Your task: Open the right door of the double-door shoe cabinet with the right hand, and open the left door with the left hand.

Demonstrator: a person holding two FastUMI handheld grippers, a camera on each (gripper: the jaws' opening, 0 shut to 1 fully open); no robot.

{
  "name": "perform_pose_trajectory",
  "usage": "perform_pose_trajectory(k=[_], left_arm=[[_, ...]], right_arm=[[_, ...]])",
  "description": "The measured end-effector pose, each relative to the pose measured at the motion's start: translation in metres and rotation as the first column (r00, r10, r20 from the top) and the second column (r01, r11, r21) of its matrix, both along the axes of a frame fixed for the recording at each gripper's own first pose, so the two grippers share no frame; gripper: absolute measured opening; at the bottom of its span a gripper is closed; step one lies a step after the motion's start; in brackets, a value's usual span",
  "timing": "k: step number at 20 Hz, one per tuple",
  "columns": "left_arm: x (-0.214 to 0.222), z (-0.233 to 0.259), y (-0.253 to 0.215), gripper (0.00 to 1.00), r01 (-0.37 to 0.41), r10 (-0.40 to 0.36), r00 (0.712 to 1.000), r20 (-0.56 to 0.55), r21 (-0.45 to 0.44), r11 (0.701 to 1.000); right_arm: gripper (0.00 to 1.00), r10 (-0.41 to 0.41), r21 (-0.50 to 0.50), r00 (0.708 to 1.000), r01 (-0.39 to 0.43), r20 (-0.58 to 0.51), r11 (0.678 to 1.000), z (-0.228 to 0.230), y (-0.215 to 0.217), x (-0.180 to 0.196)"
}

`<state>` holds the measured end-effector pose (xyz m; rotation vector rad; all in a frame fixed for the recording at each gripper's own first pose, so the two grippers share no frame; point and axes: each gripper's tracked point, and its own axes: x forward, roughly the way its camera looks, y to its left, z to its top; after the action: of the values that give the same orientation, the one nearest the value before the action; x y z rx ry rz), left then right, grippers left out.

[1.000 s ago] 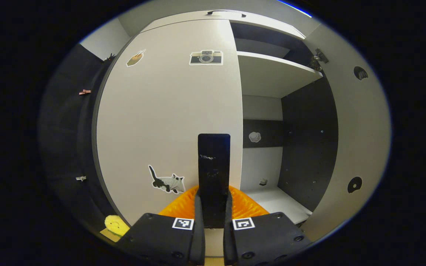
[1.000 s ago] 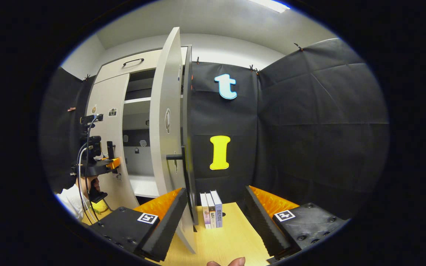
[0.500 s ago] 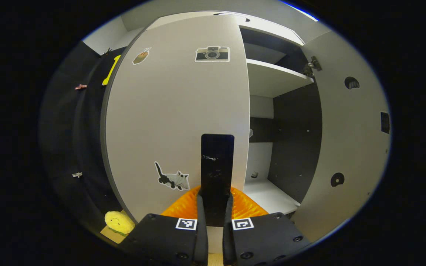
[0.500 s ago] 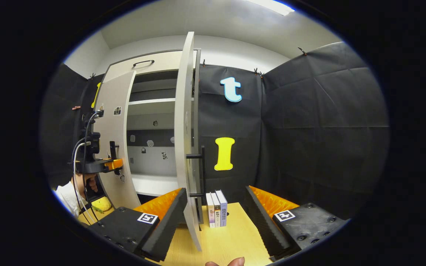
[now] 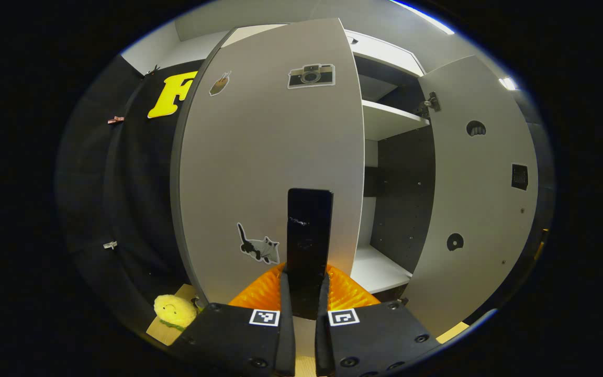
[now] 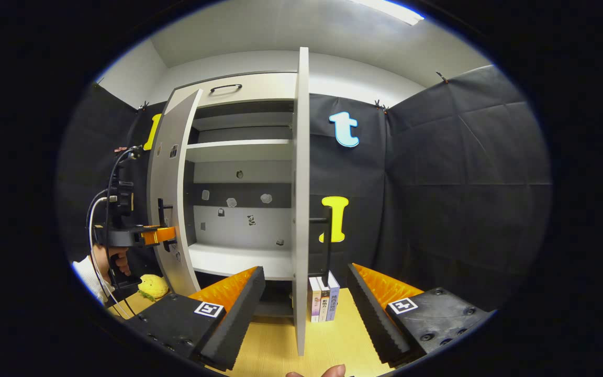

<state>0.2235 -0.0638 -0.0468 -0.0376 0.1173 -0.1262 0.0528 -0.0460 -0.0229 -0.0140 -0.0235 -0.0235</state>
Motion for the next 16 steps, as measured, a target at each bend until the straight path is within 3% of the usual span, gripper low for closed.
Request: perform_pose_trajectory(k=[16], left_arm=[[-0.004, 0.003, 0.011, 0.19, 0.029, -0.029, 1.0, 0.0, -0.024, 0.999]], right_arm=[[0.99, 0.05, -0.025, 0.999, -0.05, 0.002, 0.998, -0.001, 0.053, -0.002]])
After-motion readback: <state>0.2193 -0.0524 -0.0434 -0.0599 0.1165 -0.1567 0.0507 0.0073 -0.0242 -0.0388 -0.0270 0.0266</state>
